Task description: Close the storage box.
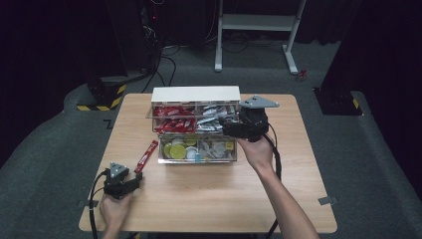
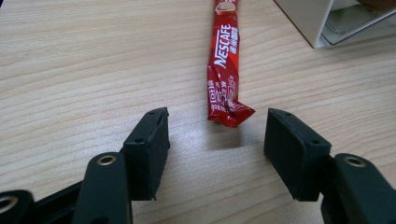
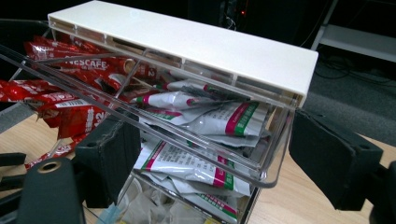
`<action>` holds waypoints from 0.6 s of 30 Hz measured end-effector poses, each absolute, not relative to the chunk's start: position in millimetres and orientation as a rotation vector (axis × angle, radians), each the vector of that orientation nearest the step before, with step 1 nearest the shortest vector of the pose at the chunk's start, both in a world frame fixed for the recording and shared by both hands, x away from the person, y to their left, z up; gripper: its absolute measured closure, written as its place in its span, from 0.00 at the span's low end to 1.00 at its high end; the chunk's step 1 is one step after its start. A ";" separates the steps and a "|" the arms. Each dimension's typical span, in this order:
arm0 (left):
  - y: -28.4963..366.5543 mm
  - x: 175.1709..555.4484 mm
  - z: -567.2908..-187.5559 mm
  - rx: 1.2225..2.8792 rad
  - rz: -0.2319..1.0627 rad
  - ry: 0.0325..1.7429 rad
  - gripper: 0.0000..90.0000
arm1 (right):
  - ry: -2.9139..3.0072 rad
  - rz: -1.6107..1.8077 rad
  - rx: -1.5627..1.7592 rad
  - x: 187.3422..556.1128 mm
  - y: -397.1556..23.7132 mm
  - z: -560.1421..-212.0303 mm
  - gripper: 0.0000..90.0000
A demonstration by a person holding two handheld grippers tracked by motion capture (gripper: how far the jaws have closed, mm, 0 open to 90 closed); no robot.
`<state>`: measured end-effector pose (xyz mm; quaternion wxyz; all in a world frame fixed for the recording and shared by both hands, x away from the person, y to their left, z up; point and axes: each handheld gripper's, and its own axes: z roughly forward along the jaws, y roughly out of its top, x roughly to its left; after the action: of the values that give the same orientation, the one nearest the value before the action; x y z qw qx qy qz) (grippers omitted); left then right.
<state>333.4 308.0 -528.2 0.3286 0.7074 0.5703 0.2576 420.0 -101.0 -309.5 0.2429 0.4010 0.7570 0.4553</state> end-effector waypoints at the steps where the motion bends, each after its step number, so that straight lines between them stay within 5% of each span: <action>1: 307.7 333.3 -528.3 1.850 0.673 1.495 0.45 | 2.067 1.245 1.087 420.0 -101.3 -310.4 0.19; 18: 306.8 333.3 -528.4 1.862 0.679 1.487 0.43 | 2.083 1.241 1.090 414.4 -105.9 -321.7 0.22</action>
<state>333.3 306.8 -528.4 0.3259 0.7105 0.5674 0.2589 414.4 -105.9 -321.7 0.2391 0.3983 0.7608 0.4532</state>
